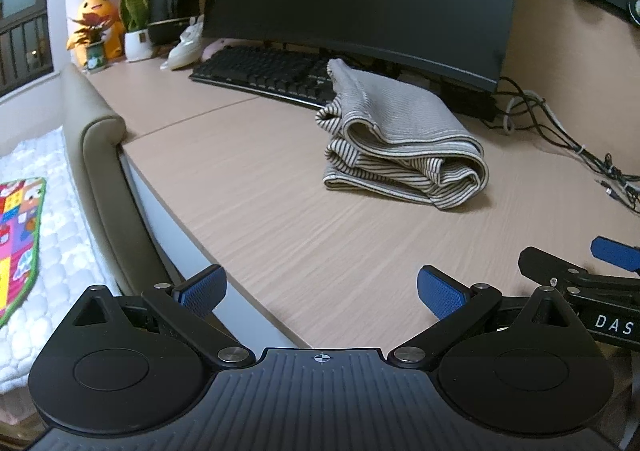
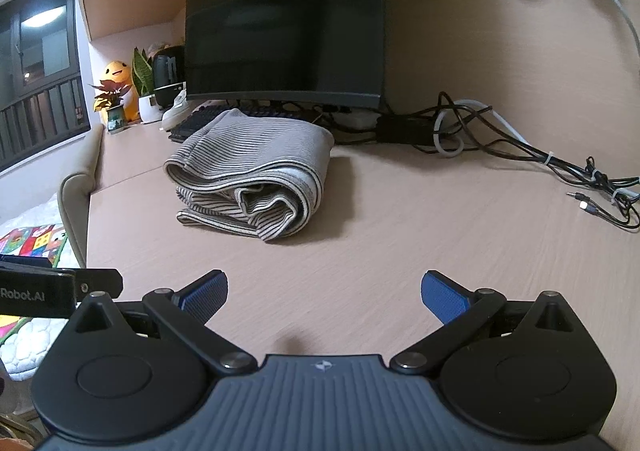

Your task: Fold clothes

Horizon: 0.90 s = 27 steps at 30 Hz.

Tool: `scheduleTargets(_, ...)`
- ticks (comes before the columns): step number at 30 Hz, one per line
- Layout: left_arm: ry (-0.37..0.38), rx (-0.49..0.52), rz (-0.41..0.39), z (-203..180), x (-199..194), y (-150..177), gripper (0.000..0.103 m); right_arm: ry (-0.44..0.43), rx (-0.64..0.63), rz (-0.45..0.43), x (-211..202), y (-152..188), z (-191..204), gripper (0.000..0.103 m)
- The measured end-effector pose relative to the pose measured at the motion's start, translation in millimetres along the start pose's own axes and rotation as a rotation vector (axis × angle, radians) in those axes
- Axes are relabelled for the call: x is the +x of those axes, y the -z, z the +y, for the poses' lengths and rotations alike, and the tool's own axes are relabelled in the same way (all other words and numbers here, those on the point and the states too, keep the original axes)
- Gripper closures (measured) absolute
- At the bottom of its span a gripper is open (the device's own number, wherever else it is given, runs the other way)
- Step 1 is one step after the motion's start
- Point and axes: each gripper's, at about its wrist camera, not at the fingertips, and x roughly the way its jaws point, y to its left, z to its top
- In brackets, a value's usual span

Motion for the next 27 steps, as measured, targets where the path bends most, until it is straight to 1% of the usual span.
scheduleTargets(4,0.0,0.006,0.001,-1.7,0.8,0.2,0.0,-0.004,-0.016,-0.001,-0.1,0.1,2.2,0.0)
scheduleTargets(17,0.004,0.016,-0.003,-3.6,1.5,-0.3,0.0,0.002,0.0,-0.004,-0.4,0.7,-0.2,0.0)
scheduleTargets(27,-0.003,0.038,-0.028,-4.7,-1.0,0.0,0.0,0.005,0.0,-0.005,-0.1,0.4,-0.7,0.0)
